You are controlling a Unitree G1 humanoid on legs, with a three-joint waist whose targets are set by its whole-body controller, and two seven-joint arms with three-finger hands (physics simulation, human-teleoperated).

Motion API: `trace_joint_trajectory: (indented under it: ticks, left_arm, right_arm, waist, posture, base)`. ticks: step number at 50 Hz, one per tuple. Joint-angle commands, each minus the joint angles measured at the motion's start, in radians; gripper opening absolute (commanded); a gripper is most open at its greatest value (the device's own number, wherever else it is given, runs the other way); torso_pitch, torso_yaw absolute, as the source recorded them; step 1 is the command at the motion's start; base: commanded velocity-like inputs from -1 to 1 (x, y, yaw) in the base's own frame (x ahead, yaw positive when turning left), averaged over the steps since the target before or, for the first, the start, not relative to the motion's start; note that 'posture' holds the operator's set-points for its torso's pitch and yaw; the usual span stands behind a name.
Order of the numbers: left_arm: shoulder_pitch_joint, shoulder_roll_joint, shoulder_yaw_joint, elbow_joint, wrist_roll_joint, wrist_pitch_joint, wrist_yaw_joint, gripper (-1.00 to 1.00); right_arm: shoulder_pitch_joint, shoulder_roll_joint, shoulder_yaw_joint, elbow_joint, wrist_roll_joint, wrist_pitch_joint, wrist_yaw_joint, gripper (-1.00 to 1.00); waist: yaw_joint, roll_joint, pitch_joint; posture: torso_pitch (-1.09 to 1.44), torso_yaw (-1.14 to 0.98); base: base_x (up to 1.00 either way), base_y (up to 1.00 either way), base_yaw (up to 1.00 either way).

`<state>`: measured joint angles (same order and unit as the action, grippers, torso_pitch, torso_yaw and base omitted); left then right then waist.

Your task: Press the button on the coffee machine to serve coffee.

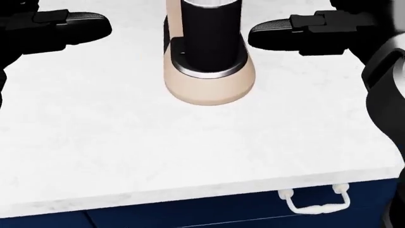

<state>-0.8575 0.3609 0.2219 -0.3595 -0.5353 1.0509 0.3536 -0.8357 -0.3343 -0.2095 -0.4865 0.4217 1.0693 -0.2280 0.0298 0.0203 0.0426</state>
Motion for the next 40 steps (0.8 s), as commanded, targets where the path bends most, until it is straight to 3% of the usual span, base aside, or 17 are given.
trace_joint_trajectory:
  ticks: [1,3,4,5,7,8,15,18,19,28,29,30,32,35,36,39,40]
  left_arm:
    - [-0.037,0.012,0.017,-0.034,0.004,-0.032,0.004,1.0]
    - [-0.035,0.011,0.015,-0.029,0.007,-0.038,0.002,1.0]
    - [-0.035,0.011,0.015,-0.031,0.006,-0.036,0.002,1.0]
    - [-0.036,0.011,0.016,-0.031,0.005,-0.036,0.002,1.0]
    - [-0.038,0.011,0.017,-0.031,0.004,-0.034,0.004,1.0]
    - [-0.038,0.011,0.017,-0.032,0.004,-0.033,0.004,1.0]
    - [-0.037,0.012,0.018,-0.034,0.002,-0.032,0.004,1.0]
    - [-0.036,0.012,0.016,-0.03,0.004,-0.037,0.003,1.0]
    - [-0.037,0.012,0.016,-0.028,0.004,-0.038,0.002,1.0]
    - [-0.037,0.012,0.016,-0.03,0.005,-0.035,0.003,1.0]
    - [-0.036,0.012,0.016,-0.032,0.005,-0.034,0.004,1.0]
    - [-0.036,0.011,0.015,-0.033,0.005,-0.034,0.004,1.0]
    - [-0.036,0.012,0.016,-0.032,0.005,-0.035,0.003,1.0]
    - [-0.034,0.011,0.012,-0.027,0.009,-0.042,0.0,1.0]
    - [-0.035,0.011,0.014,-0.028,0.009,-0.039,0.0,1.0]
    - [-0.034,0.01,0.013,-0.028,0.01,-0.039,0.0,1.0]
    - [-0.034,0.01,0.013,-0.027,0.011,-0.04,-0.001,1.0]
  right_arm:
    - [-0.031,-0.01,-0.002,-0.026,0.001,-0.019,0.006,1.0]
    - [-0.029,-0.01,-0.004,-0.023,-0.004,-0.022,0.008,1.0]
    - [-0.031,-0.01,-0.005,-0.022,-0.006,-0.022,0.007,1.0]
    - [-0.031,-0.01,-0.006,-0.023,-0.006,-0.02,0.006,1.0]
    - [-0.029,-0.009,-0.008,-0.02,-0.007,-0.025,0.008,1.0]
    - [-0.029,-0.01,-0.007,-0.02,-0.009,-0.025,0.008,1.0]
    - [-0.033,-0.007,-0.008,-0.017,-0.018,-0.007,-0.006,1.0]
    - [-0.035,-0.005,-0.007,-0.021,-0.016,-0.001,-0.006,1.0]
    - [-0.028,-0.003,-0.003,-0.014,-0.02,-0.012,-0.001,1.0]
    - [-0.024,-0.007,-0.003,-0.02,-0.024,-0.025,0.007,1.0]
    - [-0.028,-0.006,-0.005,-0.024,-0.023,-0.012,0.003,1.0]
    - [-0.031,-0.005,-0.006,-0.026,-0.023,-0.008,0.0,1.0]
    - [-0.029,-0.004,-0.008,-0.024,-0.024,-0.014,0.002,1.0]
    - [-0.029,-0.005,-0.006,-0.024,-0.026,-0.018,0.005,1.0]
    - [-0.03,-0.005,-0.007,-0.024,-0.026,-0.019,0.005,1.0]
    - [-0.032,-0.004,-0.011,-0.022,-0.024,-0.015,-0.001,1.0]
    - [-0.032,-0.004,-0.012,-0.022,-0.023,-0.014,-0.001,1.0]
  waist:
    - [-0.013,0.009,-0.033]
    - [-0.016,-0.009,-0.032]
    - [-0.009,-0.023,-0.005]
    - [-0.003,-0.035,0.008]
    - [0.001,-0.088,0.003]
    - [-0.01,-0.057,0.007]
    - [-0.025,-0.027,-0.004]
    - [-0.038,0.017,-0.014]
    - [-0.036,0.002,-0.006]
    - [-0.027,-0.014,-0.018]
    - [-0.02,-0.009,-0.039]
    - [-0.001,-0.007,-0.03]
    - [-0.014,-0.009,-0.026]
    - [-0.025,-0.013,-0.048]
    - [-0.02,-0.023,-0.024]
    - [-0.005,-0.063,-0.006]
    - [-0.003,-0.033,-0.009]
  posture:
    - [0.0,0.0]
    - [0.0,0.0]
    - [0.0,0.0]
    - [0.0,0.0]
    - [0.0,0.0]
    - [0.0,0.0]
    - [0.0,0.0]
    - [0.0,0.0]
    - [0.0,0.0]
    - [0.0,0.0]
    - [0.0,0.0]
    - [0.0,0.0]
    - [0.0,0.0]
    - [0.0,0.0]
    - [0.0,0.0]
    - [0.0,0.0]
    - [0.0,0.0]
  base:
    - [-0.06,0.0,0.67]
    - [0.0,0.0,0.18]
    - [0.0,0.0,0.0]
    - [0.0,0.0,0.0]
    - [0.0,0.0,0.0]
    - [0.0,0.0,0.0]
    - [0.0,0.0,0.0]
    - [0.0,0.0,0.0]
    - [0.0,0.0,0.0]
    - [0.0,0.0,0.0]
    - [0.0,0.0,0.21]
    - [-0.07,0.0,1.0]
    - [-0.07,0.0,1.0]
    - [-0.03,0.0,0.51]
    - [0.0,0.0,0.0]
    - [0.0,0.0,0.0]
    - [0.0,0.0,0.0]
